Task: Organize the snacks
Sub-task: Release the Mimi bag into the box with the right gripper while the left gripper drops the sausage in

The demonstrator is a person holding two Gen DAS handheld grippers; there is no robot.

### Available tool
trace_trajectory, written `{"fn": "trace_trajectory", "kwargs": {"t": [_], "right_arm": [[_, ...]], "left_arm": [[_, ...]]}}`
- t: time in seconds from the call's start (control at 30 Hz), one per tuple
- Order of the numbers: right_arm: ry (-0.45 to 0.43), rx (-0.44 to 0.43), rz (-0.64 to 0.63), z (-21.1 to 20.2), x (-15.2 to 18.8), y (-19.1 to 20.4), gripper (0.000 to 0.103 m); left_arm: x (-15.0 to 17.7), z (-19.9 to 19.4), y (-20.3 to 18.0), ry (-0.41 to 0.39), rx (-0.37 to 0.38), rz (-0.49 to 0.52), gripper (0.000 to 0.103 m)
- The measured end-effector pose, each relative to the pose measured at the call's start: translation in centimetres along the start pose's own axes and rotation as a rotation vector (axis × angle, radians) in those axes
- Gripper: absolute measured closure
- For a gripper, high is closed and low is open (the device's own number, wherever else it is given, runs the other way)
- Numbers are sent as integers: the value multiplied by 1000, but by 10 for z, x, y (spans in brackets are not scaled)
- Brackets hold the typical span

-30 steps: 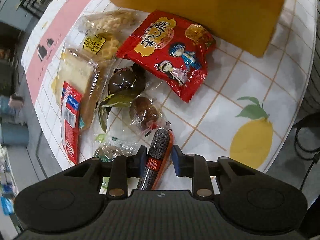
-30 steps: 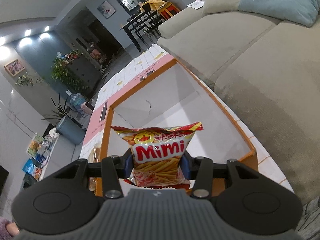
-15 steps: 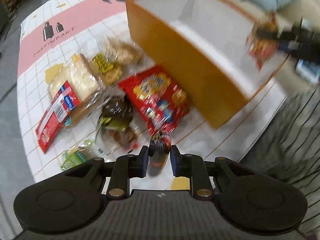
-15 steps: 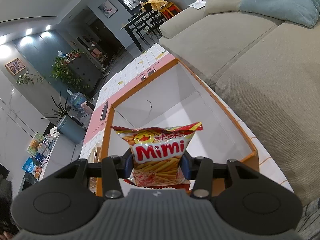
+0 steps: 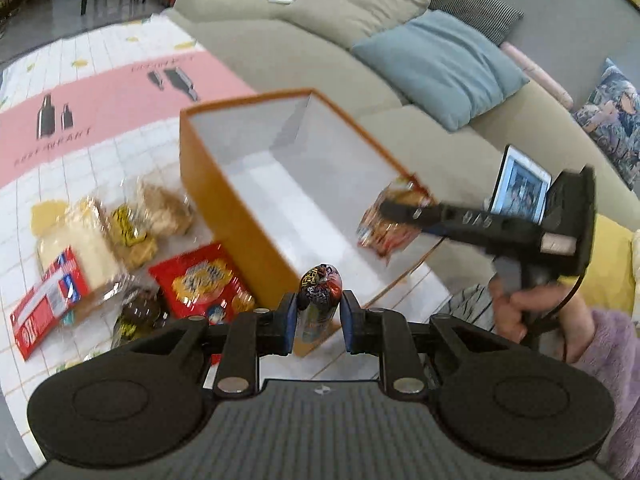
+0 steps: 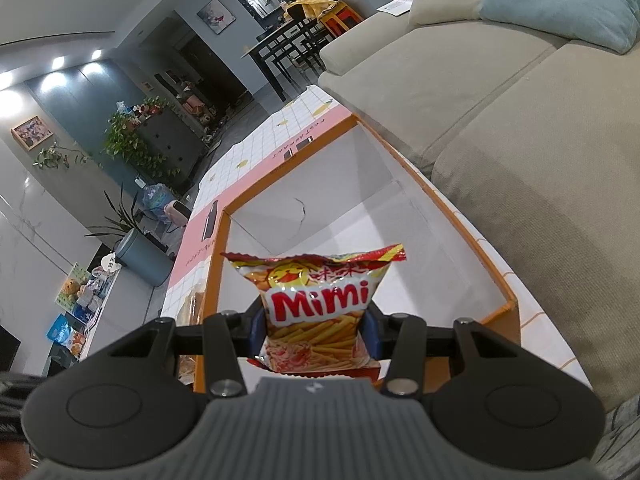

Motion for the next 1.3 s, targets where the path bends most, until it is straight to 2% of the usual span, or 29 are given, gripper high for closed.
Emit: {"fn": "trace_trajectory", "kwargs": {"t": [0.1,0.2,0.4,0.67,0.87,1.17,1.23,1.3], "right_arm": [[-3,5,7,-1,-1,1,58],[-2,4,8,-1,-1,1,58],[-2,4,18,-3,-1,1,58],[0,-2,40,-4,0,0,58],[-5,12,-28,-4,3,7,58],[-12,46,-99,-3,6,16,58],[-14,55,-117,-2,7,17,58],[-18,68,-138,-2,7,20,57]], "left_arm": [[-9,1,-11,-26,26,26,78],[-19,9,-16,-46,65,11,78],[-29,42,-16,4,67,-9,78],[-23,76,4,108,-19,-58,78],[-17,104,13,215,-91,-62,78],[-16,118,14,196,-216,-53,77],[-18,116,12,131,-241,-45,68],[-18,108,11,56,-236,-40,42]]}}
Point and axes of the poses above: each gripper's, at about its wrist camera, not at the fingertips, and z roughly the way its jaws point, y to its left, x to its underside, the point moved 5 cm from there along z, roughly the way its jaws point, and after that the axes turned 14 degrees about x, right-handed, at the moved point
